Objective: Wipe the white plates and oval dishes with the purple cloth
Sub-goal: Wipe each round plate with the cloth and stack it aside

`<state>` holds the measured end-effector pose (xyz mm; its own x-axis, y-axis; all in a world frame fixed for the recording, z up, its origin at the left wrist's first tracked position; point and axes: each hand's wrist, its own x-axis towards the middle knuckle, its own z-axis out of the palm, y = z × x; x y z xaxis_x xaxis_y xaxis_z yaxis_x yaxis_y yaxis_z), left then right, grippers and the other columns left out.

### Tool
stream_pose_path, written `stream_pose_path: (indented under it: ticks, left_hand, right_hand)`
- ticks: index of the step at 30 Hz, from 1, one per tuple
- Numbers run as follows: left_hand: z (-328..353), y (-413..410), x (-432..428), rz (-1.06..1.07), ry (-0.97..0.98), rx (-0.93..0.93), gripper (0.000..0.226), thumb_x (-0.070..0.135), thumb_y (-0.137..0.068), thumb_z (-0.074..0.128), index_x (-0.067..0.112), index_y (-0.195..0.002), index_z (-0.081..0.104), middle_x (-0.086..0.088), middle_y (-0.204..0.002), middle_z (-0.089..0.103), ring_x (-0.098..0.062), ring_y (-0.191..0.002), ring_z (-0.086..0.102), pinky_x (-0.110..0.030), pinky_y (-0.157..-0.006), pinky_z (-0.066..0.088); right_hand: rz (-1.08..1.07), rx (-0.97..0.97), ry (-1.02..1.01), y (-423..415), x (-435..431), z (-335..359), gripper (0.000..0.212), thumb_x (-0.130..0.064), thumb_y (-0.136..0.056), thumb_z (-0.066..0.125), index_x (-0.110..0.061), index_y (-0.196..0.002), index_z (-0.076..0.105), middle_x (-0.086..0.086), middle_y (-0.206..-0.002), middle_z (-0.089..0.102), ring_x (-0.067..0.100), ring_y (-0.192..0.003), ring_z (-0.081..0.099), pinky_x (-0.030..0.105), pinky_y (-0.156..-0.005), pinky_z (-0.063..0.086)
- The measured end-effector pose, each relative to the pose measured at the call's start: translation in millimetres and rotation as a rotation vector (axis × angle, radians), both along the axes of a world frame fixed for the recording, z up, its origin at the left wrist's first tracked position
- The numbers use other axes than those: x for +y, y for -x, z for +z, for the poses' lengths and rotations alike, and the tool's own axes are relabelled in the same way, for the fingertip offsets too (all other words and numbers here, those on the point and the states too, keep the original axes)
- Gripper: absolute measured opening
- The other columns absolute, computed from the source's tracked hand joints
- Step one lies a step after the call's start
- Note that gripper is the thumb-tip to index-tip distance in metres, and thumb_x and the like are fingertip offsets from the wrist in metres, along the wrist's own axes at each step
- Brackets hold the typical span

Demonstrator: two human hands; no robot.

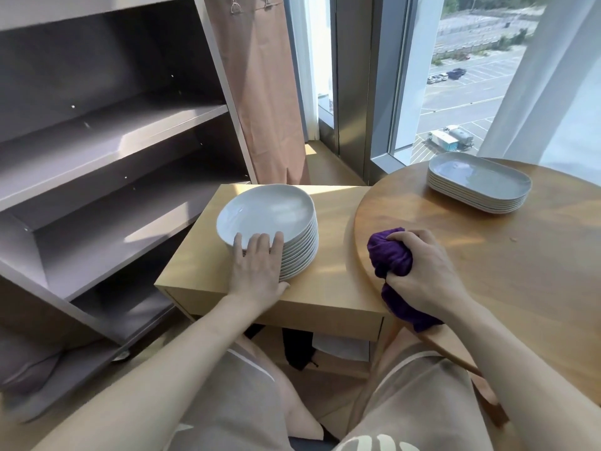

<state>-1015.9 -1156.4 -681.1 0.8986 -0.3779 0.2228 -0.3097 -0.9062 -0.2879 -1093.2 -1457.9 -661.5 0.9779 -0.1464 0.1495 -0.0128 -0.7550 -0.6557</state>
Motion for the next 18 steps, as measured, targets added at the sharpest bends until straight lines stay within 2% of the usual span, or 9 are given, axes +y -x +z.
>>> stream_pose_path:
  ticks: [3,6,10,18]
  left_hand:
    - [-12,0,-4,0.000,0.032,-0.075,0.126,0.055,-0.064,0.088,0.017,-0.154,0.009,-0.015,-0.140,0.035,-0.035,-0.136,0.036,-0.063,-0.119,0.017]
    - [-21,-4,-2,-0.047,0.061,-0.145,0.131,0.047,-0.058,0.094,0.020,-0.157,0.011,-0.018,-0.146,0.028,-0.039,-0.140,0.031,-0.067,-0.118,0.018]
    - [-32,-7,0,-0.074,0.071,-0.193,0.128,0.041,-0.058,0.094,0.021,-0.158,0.015,-0.018,-0.151,0.026,-0.039,-0.143,0.028,-0.066,-0.118,0.016]
    - [-35,-10,3,-0.103,0.089,-0.210,0.114,0.033,-0.059,0.090,0.024,-0.153,0.025,-0.012,-0.139,0.034,-0.034,-0.129,0.039,-0.056,-0.110,0.033]
  right_hand:
    - [-0.004,0.002,-0.001,1,-3,-1,0.063,-0.022,-0.078,0.078,-0.030,-0.137,0.055,-0.006,-0.133,0.045,0.014,-0.113,0.040,0.033,-0.093,0.035]
    - [-0.009,0.004,-0.004,0,-4,-3,0.062,-0.023,-0.078,0.078,-0.032,-0.135,0.056,-0.007,-0.133,0.045,0.017,-0.115,0.043,0.035,-0.093,0.037]
    - [0.002,0.022,-0.017,-3,-4,-7,0.061,-0.022,-0.077,0.077,-0.035,-0.132,0.056,-0.010,-0.134,0.044,0.020,-0.118,0.045,0.035,-0.093,0.039]
    - [0.035,0.093,0.028,-7,-2,-15,0.061,-0.025,-0.078,0.076,-0.036,-0.134,0.054,-0.009,-0.136,0.043,0.020,-0.119,0.045,0.042,-0.098,0.046]
